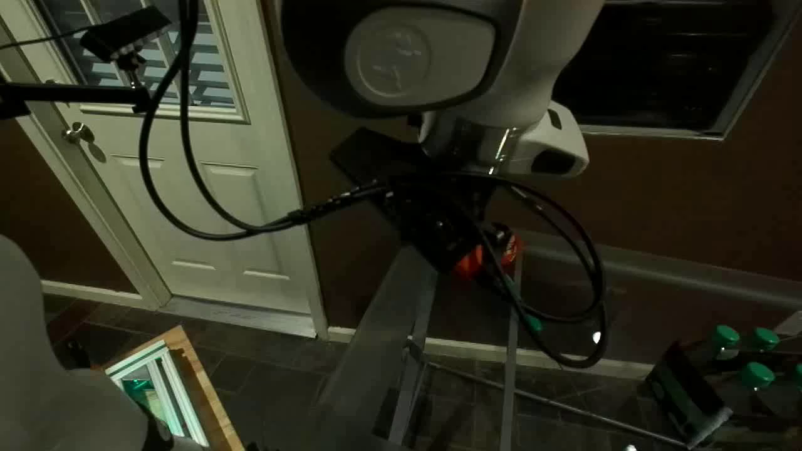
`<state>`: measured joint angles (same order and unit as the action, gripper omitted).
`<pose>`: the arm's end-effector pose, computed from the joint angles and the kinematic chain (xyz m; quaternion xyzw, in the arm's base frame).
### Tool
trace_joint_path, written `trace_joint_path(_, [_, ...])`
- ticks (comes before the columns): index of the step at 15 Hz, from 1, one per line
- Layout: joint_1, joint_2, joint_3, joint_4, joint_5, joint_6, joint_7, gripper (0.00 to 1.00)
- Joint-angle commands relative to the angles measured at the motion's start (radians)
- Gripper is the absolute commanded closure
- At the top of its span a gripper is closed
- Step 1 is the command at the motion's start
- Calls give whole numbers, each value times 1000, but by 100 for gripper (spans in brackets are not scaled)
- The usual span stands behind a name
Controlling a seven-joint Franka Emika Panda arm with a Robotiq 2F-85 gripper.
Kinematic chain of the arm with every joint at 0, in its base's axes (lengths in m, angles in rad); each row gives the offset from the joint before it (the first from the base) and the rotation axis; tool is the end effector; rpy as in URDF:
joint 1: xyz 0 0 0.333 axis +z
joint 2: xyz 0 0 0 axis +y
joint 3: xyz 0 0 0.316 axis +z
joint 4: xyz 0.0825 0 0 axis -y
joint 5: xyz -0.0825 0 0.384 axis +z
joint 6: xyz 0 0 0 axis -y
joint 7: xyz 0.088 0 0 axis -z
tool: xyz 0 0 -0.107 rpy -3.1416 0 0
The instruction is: Pick up the spoon, scoop some content from the red bowl, place it in the black bowl and place the spoon in the red bowl
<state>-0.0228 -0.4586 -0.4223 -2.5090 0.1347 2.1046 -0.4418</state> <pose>0.3725 -0.1729 0.4322 -0.9887 0.0166 -0.0669 0.1332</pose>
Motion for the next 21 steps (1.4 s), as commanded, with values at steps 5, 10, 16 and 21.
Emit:
trace_joint_path(5, [-38, 8, 35, 2, 20, -4, -16, 0])
trace_joint_path(10, [-14, 43, 60, 7, 0, 93, -71, 0])
trace_joint_path(16, [34, 198, 105, 75, -23, 294, -274, 0])
trace_joint_path(21, [49, 371, 114, 168, 56, 405, -590, 0])
